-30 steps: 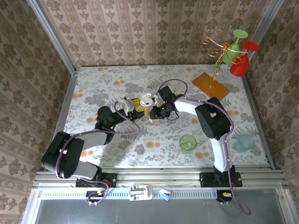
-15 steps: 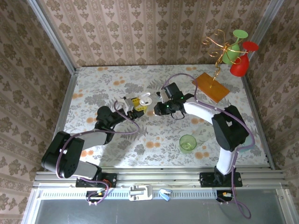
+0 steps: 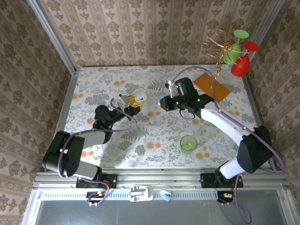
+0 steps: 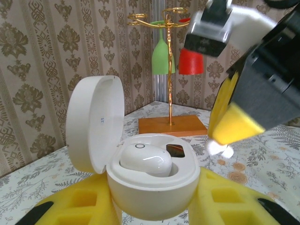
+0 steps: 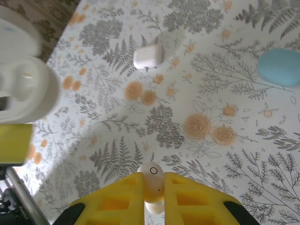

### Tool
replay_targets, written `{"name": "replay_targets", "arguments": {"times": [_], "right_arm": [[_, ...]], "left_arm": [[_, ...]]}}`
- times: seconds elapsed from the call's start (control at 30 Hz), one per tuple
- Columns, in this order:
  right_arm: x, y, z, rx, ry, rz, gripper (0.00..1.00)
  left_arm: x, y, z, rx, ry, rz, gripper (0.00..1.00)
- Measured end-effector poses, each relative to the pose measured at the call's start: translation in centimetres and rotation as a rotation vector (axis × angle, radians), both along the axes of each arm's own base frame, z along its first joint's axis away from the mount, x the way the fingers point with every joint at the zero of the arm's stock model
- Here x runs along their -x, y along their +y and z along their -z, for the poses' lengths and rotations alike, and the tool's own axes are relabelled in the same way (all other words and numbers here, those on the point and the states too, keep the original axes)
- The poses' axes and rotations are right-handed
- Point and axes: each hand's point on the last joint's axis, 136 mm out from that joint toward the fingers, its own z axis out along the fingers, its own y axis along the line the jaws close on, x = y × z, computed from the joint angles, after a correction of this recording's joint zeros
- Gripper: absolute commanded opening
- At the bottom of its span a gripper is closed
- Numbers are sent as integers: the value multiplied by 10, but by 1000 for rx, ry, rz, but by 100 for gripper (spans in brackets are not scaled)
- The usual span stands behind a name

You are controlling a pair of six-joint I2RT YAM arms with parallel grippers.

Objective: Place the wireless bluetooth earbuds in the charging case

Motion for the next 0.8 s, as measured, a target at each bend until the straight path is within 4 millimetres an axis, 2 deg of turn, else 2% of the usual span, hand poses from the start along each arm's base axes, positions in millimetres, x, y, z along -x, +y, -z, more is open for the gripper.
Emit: {"name": "replay_targets", "arguments": {"times": [0.2, 0.4, 0.53, 0.8], "right_arm": [[15, 25, -31, -16, -50, -70, 14], [15, 41, -62, -46, -116, -110, 14], [10, 48, -64, -45, -123, -119, 14], [-4, 58, -52, -20, -113, -132, 14]], "left_arm": [[0, -1, 6, -6, 33, 2, 21], [0, -2, 12, -18, 60, 6, 21], [3, -4, 14, -17, 77, 22, 21], [15, -7, 3, -2, 72, 74, 21]]}}
